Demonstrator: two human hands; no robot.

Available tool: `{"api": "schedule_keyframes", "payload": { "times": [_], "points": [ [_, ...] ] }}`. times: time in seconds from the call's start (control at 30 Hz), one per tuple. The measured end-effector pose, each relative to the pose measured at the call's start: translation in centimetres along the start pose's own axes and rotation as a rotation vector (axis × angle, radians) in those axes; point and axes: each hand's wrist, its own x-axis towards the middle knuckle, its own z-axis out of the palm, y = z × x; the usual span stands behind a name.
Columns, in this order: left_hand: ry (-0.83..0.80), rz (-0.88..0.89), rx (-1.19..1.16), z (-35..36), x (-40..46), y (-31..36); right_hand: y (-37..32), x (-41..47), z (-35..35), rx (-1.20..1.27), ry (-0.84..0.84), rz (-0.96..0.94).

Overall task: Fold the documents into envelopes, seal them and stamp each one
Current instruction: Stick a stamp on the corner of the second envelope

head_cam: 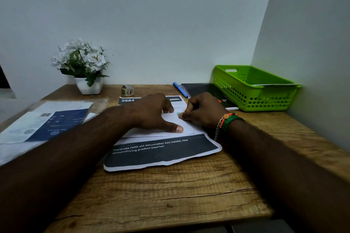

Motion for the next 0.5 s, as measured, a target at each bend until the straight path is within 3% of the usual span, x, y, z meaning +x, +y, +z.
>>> {"api": "schedule_keyframes", "payload": {
  "times": [0.5],
  "points": [
    [-0.006, -0.001, 0.005, 0.0, 0.0, 0.1, -0.4, 0.3, 0.7, -0.031, 0.022, -0.006]
  ]
}}
